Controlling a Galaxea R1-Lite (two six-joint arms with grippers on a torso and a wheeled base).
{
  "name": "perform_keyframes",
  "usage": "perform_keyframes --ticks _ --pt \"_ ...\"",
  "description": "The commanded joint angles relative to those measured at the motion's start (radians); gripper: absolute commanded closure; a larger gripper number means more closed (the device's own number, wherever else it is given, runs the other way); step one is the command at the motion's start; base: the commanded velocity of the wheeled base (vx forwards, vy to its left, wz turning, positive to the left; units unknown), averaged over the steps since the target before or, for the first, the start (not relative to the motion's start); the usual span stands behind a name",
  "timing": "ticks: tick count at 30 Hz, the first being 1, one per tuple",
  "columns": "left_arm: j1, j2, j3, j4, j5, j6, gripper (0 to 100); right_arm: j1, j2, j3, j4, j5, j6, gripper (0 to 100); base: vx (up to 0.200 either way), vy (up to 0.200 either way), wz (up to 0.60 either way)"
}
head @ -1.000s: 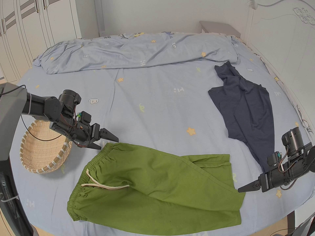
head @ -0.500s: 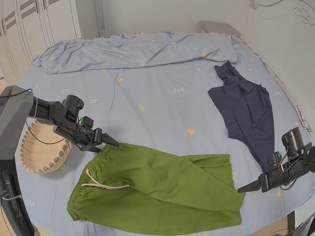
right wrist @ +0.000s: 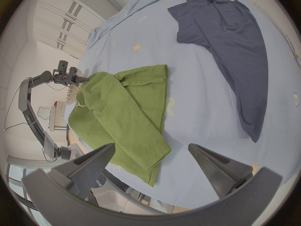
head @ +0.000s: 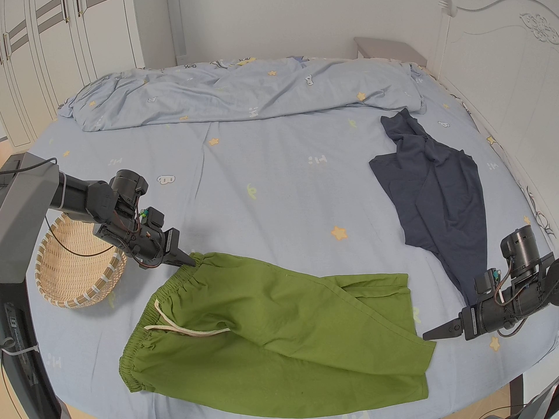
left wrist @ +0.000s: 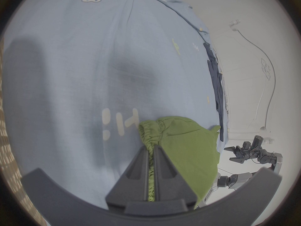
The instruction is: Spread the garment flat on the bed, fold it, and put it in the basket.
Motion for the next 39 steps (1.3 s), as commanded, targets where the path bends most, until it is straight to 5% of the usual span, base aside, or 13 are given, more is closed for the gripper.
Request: perform_keyframes --ticks 1,8,23,39 --pt "0.024 -0.09 0.018 -0.001 -0.001 -0.005 100 -0.005 0.001 0.002 -0.022 0.001 0.013 0 0.0 0.0 0.0" --pt "0.071 -0.198 0.046 -0.001 -0.003 -0.008 100 0.005 0.004 0.002 -0.104 0.002 0.146 0 0.0 0.0 0.0" --pt "0.068 -0.187 0.049 -0.001 -0.001 -0.005 100 0.062 0.133 0.059 -0.217 0.005 0.157 0 0.0 0.0 0.0" --pt "0.07 -0.189 0.051 -0.002 0.0 -0.005 100 0.113 0.244 0.079 -0.392 0.002 0.267 0 0.0 0.0 0.0"
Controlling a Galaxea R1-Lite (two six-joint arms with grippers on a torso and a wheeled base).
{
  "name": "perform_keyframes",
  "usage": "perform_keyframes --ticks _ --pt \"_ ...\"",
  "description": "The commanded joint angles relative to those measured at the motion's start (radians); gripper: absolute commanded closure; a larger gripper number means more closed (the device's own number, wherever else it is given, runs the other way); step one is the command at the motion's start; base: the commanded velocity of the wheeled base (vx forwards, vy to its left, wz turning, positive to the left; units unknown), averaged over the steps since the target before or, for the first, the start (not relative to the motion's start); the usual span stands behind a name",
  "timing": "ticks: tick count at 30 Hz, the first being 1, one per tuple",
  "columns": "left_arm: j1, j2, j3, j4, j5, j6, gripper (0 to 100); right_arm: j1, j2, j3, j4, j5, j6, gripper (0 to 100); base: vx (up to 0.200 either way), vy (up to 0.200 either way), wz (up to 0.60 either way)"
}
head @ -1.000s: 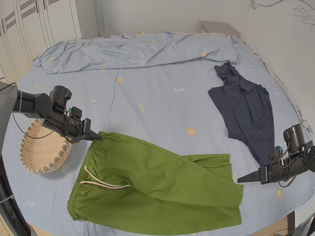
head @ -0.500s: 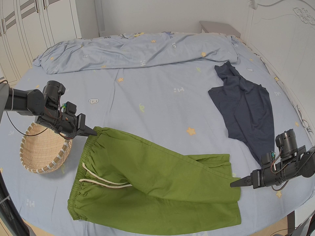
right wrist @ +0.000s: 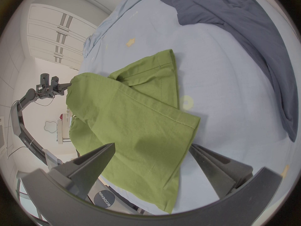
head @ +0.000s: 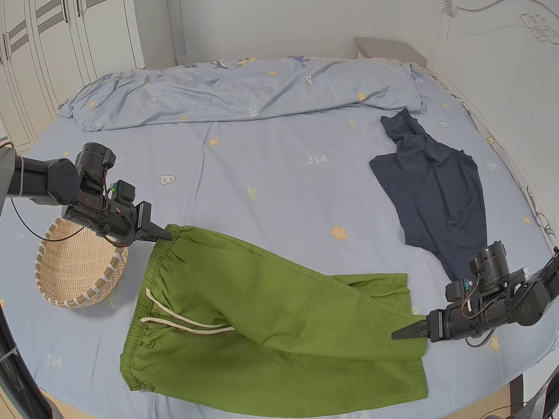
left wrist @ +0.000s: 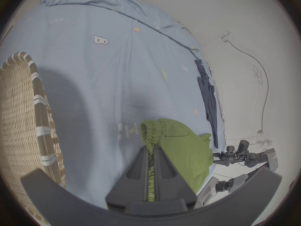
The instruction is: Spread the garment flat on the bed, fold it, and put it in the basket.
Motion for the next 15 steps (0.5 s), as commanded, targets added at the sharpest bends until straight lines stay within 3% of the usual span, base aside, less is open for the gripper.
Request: perform_keyframes --ticks 1,15 --pt "0.0 -0.004 0.0 0.0 0.0 -0.001 100 -0.003 0.037 0.006 -0.037 -0.001 0.021 0 0.0 0.0 0.0" --pt "0.0 -0.005 0.004 0.0 0.0 -0.001 100 -0.057 0.028 0.012 -0.094 -0.007 0.031 0 0.0 0.0 0.0"
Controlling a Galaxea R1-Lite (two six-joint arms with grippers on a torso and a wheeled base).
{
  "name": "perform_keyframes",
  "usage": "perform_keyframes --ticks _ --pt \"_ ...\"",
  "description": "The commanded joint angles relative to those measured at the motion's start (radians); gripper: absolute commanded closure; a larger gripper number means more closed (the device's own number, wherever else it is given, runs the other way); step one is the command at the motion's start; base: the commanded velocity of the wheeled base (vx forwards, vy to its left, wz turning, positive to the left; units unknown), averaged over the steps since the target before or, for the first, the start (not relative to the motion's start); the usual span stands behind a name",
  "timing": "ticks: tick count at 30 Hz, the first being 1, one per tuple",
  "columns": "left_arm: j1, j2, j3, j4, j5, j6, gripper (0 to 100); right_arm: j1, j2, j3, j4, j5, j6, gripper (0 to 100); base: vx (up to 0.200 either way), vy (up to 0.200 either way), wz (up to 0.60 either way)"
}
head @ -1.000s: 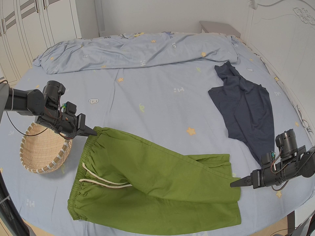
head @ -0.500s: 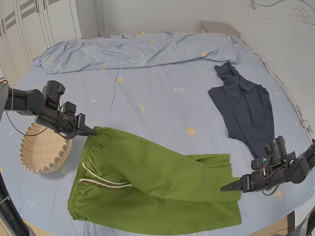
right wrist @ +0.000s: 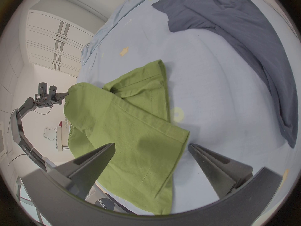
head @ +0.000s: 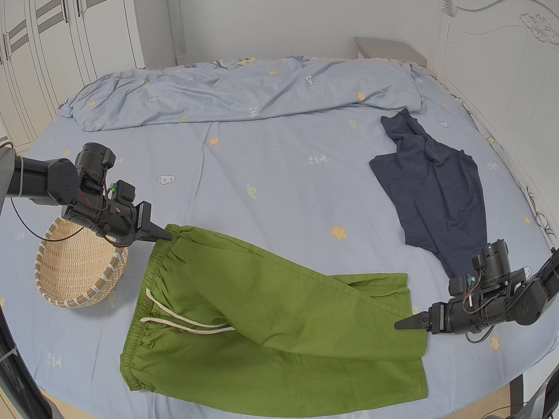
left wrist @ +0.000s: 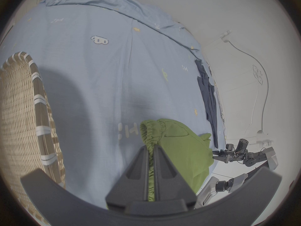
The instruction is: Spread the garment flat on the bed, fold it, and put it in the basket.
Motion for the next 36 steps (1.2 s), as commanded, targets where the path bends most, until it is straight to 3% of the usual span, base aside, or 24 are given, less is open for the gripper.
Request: perform_keyframes --ticks 1,8,9,29,31,36 --pt "0.0 -0.002 0.002 0.0 0.0 -0.001 100 -0.02 -0.003 0.001 -0.005 0.0 0.001 0 0.0 0.0 0.0" --pt "0.002 -0.004 0.002 0.0 0.0 -0.001 100 -0.013 0.0 0.016 -0.039 0.0 0.001 0 0.0 0.0 0.0" --pt "0.0 -0.005 0.002 0.001 0.0 -0.001 100 -0.012 0.001 0.021 -0.05 0.0 0.001 100 0.0 0.0 0.0" --pt "0.009 -0.013 0.003 0.0 0.0 -0.001 100 -0.021 -0.011 0.022 -0.07 -0.017 -0.011 100 0.0 0.0 0.0" --pt "0.023 -0.03 0.008 0.0 0.0 -0.001 100 -0.012 -0.034 -0.022 -0.062 -0.066 -0.03 100 0.0 0.0 0.0" --pt "0.032 -0.044 0.008 0.0 0.003 0.002 100 -0.01 -0.034 -0.173 0.024 -0.087 -0.123 100 0.0 0.0 0.0"
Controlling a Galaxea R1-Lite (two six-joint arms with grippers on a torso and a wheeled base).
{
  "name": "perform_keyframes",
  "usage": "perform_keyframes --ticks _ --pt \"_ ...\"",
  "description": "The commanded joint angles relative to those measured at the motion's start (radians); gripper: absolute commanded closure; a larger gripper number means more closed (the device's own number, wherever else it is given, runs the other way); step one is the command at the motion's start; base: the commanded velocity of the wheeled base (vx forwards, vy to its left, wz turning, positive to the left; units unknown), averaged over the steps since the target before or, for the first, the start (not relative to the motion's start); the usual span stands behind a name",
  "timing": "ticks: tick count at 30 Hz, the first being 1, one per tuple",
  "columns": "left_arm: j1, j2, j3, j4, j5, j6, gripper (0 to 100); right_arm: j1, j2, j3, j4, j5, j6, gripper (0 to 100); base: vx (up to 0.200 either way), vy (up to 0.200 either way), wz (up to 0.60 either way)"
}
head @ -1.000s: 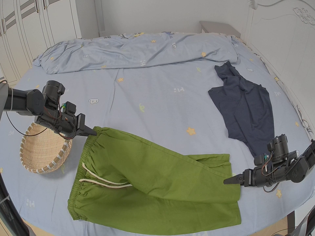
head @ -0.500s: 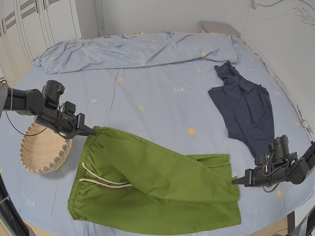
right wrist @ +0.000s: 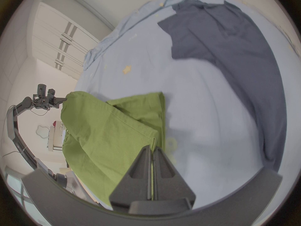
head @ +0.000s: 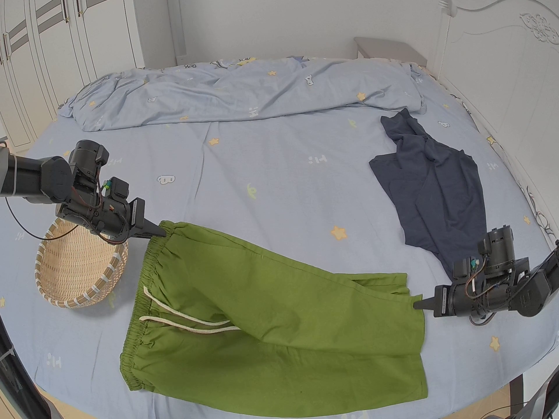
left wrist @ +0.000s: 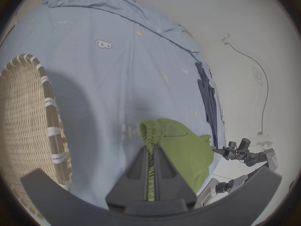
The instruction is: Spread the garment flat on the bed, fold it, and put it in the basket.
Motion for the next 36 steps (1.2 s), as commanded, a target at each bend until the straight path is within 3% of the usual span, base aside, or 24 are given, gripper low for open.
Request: perform_keyframes --ticks 1,2,4,10,14,19,28,36 --pt "0.019 -0.023 0.002 0.0 0.006 0.002 100 0.009 -0.013 -0.166 0.101 -0.037 -0.077 100 0.0 0.0 0.0" --pt "0.019 -0.023 0.002 0.0 0.006 0.002 100 0.009 -0.013 -0.166 0.101 -0.037 -0.077 100 0.0 0.0 0.0" --pt "0.028 -0.033 0.004 -0.019 0.015 0.002 100 0.038 -0.008 -0.318 0.206 -0.136 -0.1 100 0.0 0.0 0.0" --pt "0.042 -0.036 0.025 -0.065 0.018 0.002 100 0.052 0.058 -0.513 0.238 -0.157 -0.107 100 0.0 0.0 0.0" --pt "0.055 -0.035 0.065 -0.118 0.047 0.004 100 0.067 0.119 -0.654 0.307 -0.22 -0.127 100 0.0 0.0 0.0" --pt "0.055 -0.035 0.139 -0.284 0.139 -0.002 100 0.09 0.219 -0.847 0.324 -0.383 -0.166 100 0.0 0.0 0.0" --pt "0.078 -0.033 0.16 -0.351 0.164 -0.008 100 0.118 0.314 -1.02 0.321 -0.418 -0.186 100 0.0 0.0 0.0" --pt "0.102 -0.026 0.169 -0.427 0.159 -0.01 100 0.153 0.377 -1.129 0.31 -0.492 -0.218 100 0.0 0.0 0.0"
